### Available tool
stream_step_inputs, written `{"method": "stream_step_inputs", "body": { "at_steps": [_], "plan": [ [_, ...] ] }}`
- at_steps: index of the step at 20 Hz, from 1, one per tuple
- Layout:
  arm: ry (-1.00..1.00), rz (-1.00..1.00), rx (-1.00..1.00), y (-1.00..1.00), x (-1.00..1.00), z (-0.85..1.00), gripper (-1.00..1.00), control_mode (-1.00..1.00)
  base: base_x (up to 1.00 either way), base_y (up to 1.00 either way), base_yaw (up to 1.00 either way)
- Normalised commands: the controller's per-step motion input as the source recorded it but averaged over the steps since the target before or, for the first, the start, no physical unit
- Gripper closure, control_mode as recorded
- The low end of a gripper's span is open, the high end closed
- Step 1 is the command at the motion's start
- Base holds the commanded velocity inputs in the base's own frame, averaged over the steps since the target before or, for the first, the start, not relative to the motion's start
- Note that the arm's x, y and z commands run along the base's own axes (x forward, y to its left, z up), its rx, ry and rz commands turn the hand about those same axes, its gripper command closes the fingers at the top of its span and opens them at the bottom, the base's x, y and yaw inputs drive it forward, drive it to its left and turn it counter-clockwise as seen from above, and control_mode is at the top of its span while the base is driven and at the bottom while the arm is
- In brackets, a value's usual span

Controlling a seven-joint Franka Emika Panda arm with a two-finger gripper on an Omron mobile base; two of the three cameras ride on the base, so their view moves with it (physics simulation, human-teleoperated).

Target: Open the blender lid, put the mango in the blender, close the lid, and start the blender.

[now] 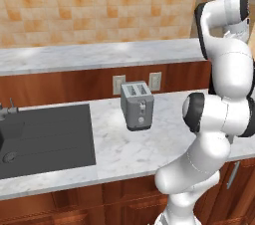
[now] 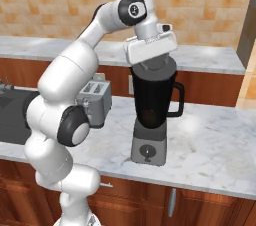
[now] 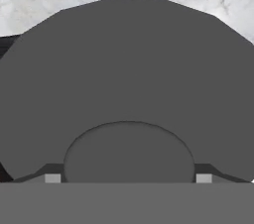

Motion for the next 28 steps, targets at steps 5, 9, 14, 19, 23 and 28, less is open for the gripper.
{"method": "stream_step_inputs", "body": {
  "at_steps": [5,9,14,19,23,28],
  "plan": [
    [0.11,0.24,-0.12,0.0,0.13,-0.06,1.0,-1.0,0.0,0.0,0.0],
    [0.14,0.21,-0.11,0.0,0.13,0.12,1.0,-1.0,0.0,0.0,0.0],
    [0.19,0.25,-0.13,0.03,0.12,-0.05,1.0,-1.0,0.0,0.0,0.0],
    [0.04,0.28,-0.13,0.0,0.19,0.08,1.0,-1.0,0.0,0.0,0.0],
    [0.12,0.21,-0.12,0.12,0.0,-0.41,1.0,-1.0,0.0,0.0,0.0],
    [0.13,0.2,-0.03,0.19,0.0,-0.55,1.0,-1.0,0.0,0.0,0.0]
  ]
}}
